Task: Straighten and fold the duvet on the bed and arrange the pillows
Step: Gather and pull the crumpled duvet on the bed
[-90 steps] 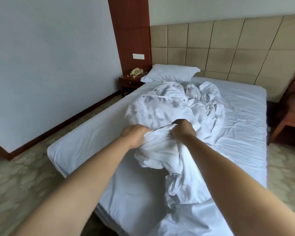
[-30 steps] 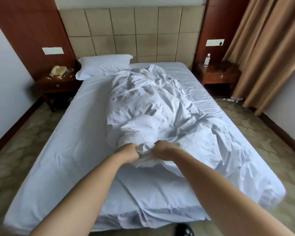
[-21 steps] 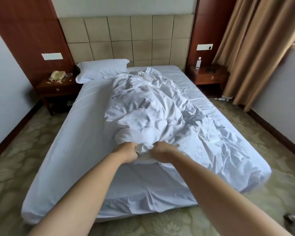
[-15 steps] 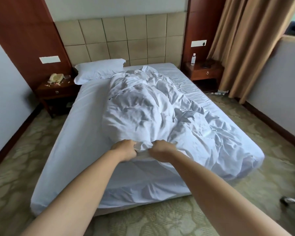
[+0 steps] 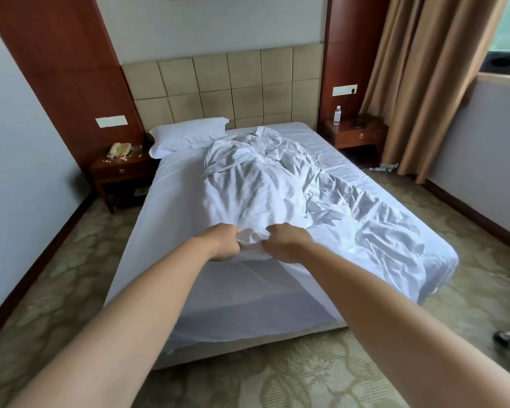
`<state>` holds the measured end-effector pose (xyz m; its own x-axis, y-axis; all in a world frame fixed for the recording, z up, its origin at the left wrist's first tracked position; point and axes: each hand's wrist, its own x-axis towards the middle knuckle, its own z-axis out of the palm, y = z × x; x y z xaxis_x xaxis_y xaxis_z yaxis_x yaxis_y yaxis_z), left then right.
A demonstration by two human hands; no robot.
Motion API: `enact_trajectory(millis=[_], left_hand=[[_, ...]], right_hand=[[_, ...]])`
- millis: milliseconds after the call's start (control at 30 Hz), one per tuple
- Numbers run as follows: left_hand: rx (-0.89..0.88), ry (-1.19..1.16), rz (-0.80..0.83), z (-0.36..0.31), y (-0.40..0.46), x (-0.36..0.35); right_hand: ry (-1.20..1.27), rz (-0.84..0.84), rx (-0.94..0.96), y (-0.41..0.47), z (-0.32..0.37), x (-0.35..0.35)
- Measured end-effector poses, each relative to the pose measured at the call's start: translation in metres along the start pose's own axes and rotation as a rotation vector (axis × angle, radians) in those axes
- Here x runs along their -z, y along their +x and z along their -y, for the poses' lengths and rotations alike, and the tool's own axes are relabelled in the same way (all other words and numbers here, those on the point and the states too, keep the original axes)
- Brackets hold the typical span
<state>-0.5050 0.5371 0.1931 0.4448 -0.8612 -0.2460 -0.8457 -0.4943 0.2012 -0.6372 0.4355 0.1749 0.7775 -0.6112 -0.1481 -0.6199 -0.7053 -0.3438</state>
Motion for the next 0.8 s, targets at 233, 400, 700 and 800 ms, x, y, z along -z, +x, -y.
enact_trajectory(millis=[233, 400, 700, 800], left_hand=[[-0.172, 0.008, 0.098, 0.047, 0.017, 0.002], [-0.282, -0.043, -0.07, 0.084, 0.037, 0.027], [-0.368, 0.036, -0.272, 0.104, 0.102, 0.027], [-0.337, 0.04, -0.319, 0.108, 0.135, 0.022]], right_hand=[[-0.226, -0.078, -0.074, 0.018, 0.036, -0.023], [-0.404, -0.434, -0.196, 0.048, 0.071, -0.017], [-0.143, -0.477, -0.493, 0.095, 0.074, -0.02], [0.031, -0.477, -0.54, 0.132, 0.061, -0.023]])
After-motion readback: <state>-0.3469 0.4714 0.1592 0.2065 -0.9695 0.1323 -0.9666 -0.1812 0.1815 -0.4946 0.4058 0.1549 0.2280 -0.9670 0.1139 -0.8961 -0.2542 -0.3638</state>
